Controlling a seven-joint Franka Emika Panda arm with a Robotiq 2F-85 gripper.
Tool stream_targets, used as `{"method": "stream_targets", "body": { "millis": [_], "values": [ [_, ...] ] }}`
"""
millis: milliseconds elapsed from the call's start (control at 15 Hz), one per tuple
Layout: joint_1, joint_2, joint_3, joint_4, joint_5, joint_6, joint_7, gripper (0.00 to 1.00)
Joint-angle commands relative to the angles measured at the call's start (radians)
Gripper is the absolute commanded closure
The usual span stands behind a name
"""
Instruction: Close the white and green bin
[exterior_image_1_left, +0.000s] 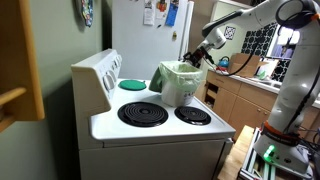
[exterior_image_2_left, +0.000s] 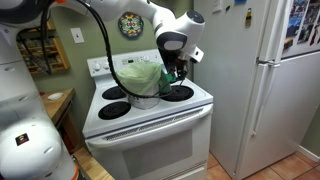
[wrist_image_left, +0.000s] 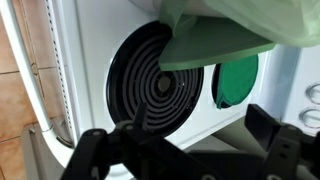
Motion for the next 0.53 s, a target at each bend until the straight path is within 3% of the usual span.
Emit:
{"method": "stream_targets", "body": {
  "millis": [0, 467],
  "values": [
    [-0.04, 0.07, 0.041, 0.072, -0.019, -0.096, 0.088, 0.0],
    [-0.073, 0.187, 0.068, 0.186, 0.022, -0.316, 0.236, 0.0]
  ]
}}
